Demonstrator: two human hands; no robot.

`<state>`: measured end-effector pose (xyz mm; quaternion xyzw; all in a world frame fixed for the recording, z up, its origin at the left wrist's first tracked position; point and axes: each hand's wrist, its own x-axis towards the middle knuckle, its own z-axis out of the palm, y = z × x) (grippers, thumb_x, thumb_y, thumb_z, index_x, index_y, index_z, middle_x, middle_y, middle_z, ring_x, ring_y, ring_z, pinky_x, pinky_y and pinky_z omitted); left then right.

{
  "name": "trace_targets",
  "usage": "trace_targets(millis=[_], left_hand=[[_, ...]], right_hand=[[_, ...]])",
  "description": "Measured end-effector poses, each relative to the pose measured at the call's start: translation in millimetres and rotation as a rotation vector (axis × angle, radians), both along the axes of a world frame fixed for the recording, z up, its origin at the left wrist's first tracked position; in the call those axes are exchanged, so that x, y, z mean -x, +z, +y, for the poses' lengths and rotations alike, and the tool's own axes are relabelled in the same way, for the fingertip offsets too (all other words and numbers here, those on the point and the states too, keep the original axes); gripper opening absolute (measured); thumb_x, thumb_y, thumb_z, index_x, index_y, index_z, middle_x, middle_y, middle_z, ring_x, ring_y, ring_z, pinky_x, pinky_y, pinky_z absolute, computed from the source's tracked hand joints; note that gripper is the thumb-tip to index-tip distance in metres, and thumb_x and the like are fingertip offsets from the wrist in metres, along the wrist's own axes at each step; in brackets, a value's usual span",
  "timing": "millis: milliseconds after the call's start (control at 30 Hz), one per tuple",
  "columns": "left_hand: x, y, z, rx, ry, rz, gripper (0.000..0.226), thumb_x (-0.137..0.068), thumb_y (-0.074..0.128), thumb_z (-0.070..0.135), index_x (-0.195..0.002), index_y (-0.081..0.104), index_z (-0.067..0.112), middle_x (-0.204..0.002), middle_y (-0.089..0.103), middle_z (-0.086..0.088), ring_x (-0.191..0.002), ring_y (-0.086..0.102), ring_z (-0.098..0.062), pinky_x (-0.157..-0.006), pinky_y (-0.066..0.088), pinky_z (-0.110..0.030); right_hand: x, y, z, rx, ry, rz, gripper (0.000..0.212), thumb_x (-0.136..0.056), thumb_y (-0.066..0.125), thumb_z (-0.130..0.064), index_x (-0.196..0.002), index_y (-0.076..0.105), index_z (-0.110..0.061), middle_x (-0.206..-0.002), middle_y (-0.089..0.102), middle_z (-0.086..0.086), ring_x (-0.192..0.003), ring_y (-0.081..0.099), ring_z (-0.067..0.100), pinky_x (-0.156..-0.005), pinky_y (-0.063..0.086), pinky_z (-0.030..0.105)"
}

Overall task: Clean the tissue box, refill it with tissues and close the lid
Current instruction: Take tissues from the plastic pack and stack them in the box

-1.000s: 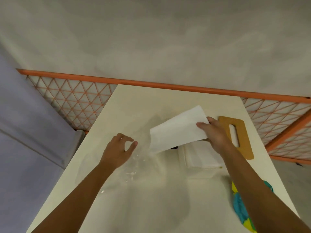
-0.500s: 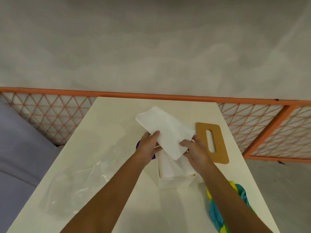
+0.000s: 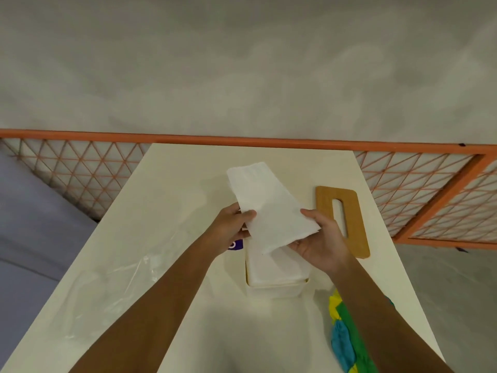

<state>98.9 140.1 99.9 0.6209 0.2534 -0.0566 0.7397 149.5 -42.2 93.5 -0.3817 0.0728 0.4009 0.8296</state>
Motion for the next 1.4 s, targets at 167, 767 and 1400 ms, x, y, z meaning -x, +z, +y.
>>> trace_targets(millis=[167,767,1400], left_hand=[[-4.0,-8.8,5.7,-0.069,-0.058,0.019,0.018,-0.092,0.052,0.008,-0.104,0.061,0.018,-0.103,0.067,-0.001,-0.093,0.064,-0.018,-0.077,0.055,-0.025],[-11.6,-40.9,-3.4,-0.755,-0.105,0.095,0.057,-0.082,0.064,0.011,-0.135,0.042,0.012,-0.08,0.056,0.001,-0.082,0.056,-0.017,-0.079,0.054,-0.04],[-56.2,-23.9,10.2,-1.57,-1.011,0.135,0.099,-0.062,0.065,0.071,-0.14,0.033,0.019,-0.144,0.038,0.001,-0.135,0.032,-0.016,-0.115,0.013,-0.033]], right_hand=[[-11.4,0.1,-1.0,0.089,0.098,-0.077,0.029,-0.076,0.058,-0.013,-0.104,0.064,-0.01,-0.098,0.068,0.007,-0.087,0.066,0.02,-0.066,0.057,0.028],[-3.4,-18.3,9.6,1.219,0.346,-0.821,0.058,-0.081,0.067,-0.013,-0.132,0.04,-0.014,-0.09,0.06,0.005,-0.085,0.055,0.017,-0.068,0.044,0.022],[-38.2,-17.5,31.3,1.503,1.129,-1.543,0.051,-0.095,0.044,-0.033,-0.139,0.036,-0.009,-0.152,0.027,0.005,-0.139,0.028,0.022,-0.117,0.013,0.033]])
